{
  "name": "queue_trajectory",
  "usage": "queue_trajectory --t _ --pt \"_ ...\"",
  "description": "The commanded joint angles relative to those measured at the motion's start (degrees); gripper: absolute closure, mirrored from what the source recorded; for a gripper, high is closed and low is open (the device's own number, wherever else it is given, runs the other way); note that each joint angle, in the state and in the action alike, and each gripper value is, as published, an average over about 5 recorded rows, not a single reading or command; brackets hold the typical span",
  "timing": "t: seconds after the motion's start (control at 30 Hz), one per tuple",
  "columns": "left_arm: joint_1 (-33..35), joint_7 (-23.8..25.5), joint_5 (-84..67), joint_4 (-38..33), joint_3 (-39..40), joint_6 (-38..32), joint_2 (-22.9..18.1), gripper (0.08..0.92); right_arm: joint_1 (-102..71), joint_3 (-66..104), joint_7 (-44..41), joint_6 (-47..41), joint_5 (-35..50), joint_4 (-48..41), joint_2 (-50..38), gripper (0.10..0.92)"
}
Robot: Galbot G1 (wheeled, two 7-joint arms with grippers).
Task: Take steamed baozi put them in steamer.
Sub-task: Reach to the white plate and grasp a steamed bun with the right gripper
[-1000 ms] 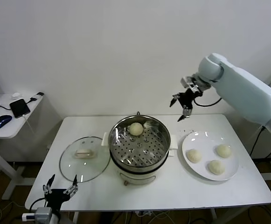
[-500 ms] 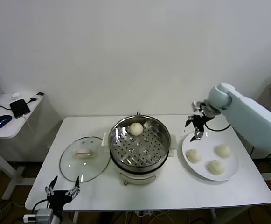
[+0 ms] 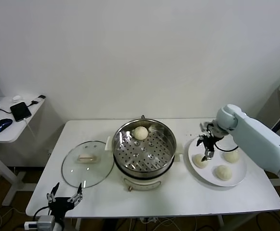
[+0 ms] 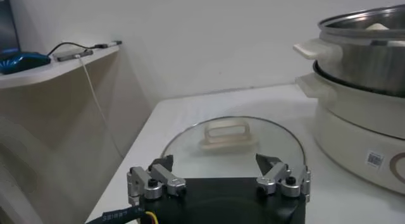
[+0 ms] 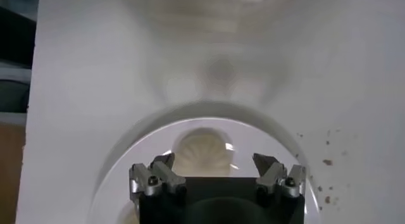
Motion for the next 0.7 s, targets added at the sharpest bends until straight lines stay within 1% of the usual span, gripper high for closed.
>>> queue_trajectory --t 0.03,0.7 --pt "0.06 -0.02 -0.02 0.03 0.02 -0.06 -0.04 0.177 -3.07 2.01 0.03 0.09 -2.35 -0.43 0.11 0.203" --pt "0.02 -0.04 0.15 0.5 0.01 -0.11 -0.04 0.177 -4.05 3.43 2.24 1.69 -5.0 -3.09 1.8 0.203"
